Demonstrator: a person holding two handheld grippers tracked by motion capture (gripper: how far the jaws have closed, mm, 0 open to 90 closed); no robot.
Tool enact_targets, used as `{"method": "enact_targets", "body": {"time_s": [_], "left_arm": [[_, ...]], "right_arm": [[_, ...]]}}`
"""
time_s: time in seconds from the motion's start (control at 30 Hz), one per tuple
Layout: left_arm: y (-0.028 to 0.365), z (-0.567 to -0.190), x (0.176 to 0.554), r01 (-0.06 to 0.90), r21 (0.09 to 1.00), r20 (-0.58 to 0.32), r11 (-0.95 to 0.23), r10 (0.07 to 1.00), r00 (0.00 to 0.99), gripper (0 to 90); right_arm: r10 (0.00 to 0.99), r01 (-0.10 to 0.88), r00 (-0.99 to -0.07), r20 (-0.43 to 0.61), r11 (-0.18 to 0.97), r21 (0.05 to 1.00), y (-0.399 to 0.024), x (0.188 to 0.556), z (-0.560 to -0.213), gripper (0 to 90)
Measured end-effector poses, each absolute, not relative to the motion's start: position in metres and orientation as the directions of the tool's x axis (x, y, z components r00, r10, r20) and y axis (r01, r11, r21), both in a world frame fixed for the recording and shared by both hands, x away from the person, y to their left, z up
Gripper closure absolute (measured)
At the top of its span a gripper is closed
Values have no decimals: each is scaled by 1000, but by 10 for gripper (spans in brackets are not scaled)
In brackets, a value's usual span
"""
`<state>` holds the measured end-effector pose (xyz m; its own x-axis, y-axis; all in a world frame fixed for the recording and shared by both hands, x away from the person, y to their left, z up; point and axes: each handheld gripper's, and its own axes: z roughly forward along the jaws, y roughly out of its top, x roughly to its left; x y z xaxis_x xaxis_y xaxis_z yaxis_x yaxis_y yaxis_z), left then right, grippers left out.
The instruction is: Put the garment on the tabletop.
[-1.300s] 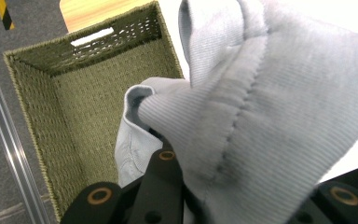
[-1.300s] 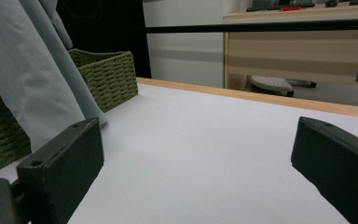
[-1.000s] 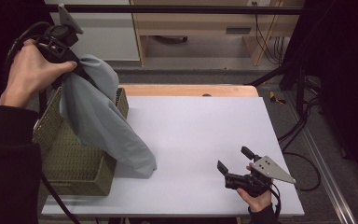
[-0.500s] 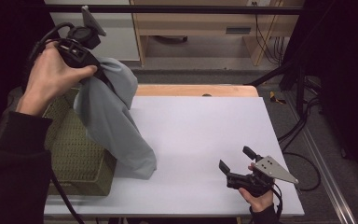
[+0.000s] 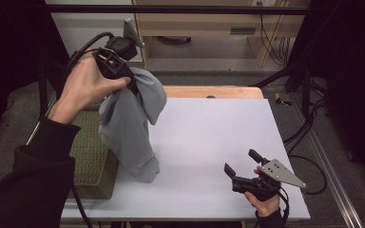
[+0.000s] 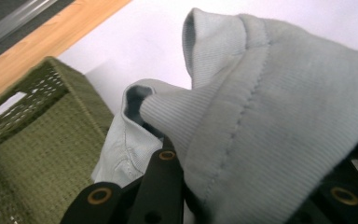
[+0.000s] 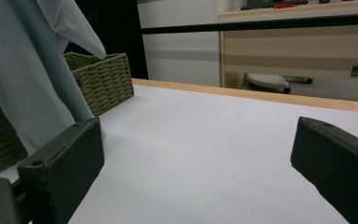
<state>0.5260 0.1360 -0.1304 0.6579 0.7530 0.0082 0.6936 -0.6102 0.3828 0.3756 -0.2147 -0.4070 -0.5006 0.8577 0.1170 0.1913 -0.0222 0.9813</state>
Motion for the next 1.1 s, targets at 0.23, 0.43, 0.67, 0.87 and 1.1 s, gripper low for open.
{"method": "enact_targets", "body": {"time_s": [0.23,0.43,0.67,0.87,1.1], "left_arm": [[107,-135,524,670,376,-9,-641,720,694,833],[82,-135,521,630,374,-2,-680,679,734,833],[60,-134,517,585,375,-4,-719,630,777,833],[42,-134,513,557,389,-15,-734,599,800,833],[29,-144,511,544,386,-24,-745,582,813,833]], "right_arm": [[852,209,-505,138,-35,977,-213,373,-405,28],[851,203,-509,130,-28,979,-213,373,-406,27],[851,183,-510,120,-29,983,-213,374,-406,27],[854,195,-506,123,-25,980,-214,373,-405,27],[847,199,-514,136,-36,979,-216,372,-404,28]]}}
